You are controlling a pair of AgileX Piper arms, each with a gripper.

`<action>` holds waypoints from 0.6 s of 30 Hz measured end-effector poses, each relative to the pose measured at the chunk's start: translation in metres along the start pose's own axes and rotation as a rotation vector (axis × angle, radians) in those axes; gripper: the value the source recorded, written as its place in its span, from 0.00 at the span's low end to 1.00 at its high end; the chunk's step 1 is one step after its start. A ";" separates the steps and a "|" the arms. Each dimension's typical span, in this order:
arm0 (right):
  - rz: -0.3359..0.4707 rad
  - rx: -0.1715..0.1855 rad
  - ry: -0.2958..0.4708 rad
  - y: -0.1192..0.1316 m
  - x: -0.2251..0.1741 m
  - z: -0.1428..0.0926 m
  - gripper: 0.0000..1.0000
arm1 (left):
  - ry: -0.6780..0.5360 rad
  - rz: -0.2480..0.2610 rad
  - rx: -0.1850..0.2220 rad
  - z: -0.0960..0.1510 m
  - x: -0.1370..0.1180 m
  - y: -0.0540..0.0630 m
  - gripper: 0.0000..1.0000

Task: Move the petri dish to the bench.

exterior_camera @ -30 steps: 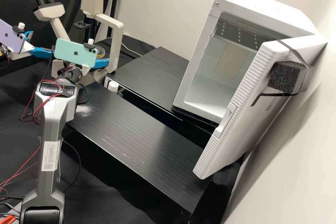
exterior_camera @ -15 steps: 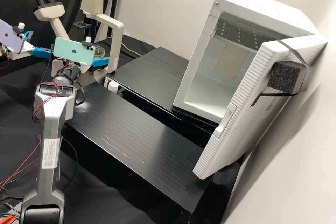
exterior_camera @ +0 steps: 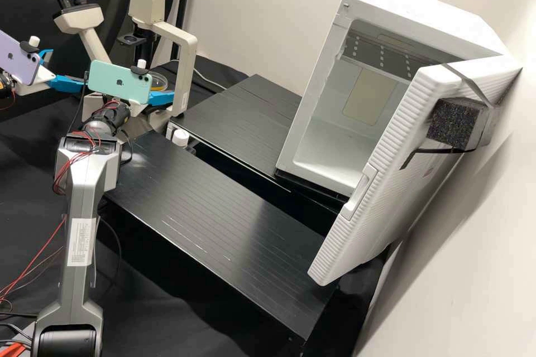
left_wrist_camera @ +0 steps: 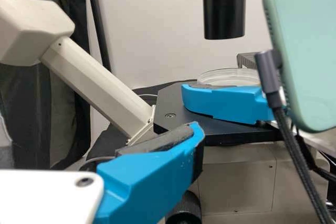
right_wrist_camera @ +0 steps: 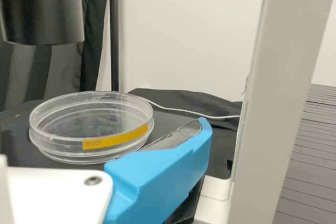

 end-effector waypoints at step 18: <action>-0.032 -0.013 -0.008 0.000 0.005 0.001 0.00 | 0.000 0.000 0.000 0.000 0.000 0.000 1.00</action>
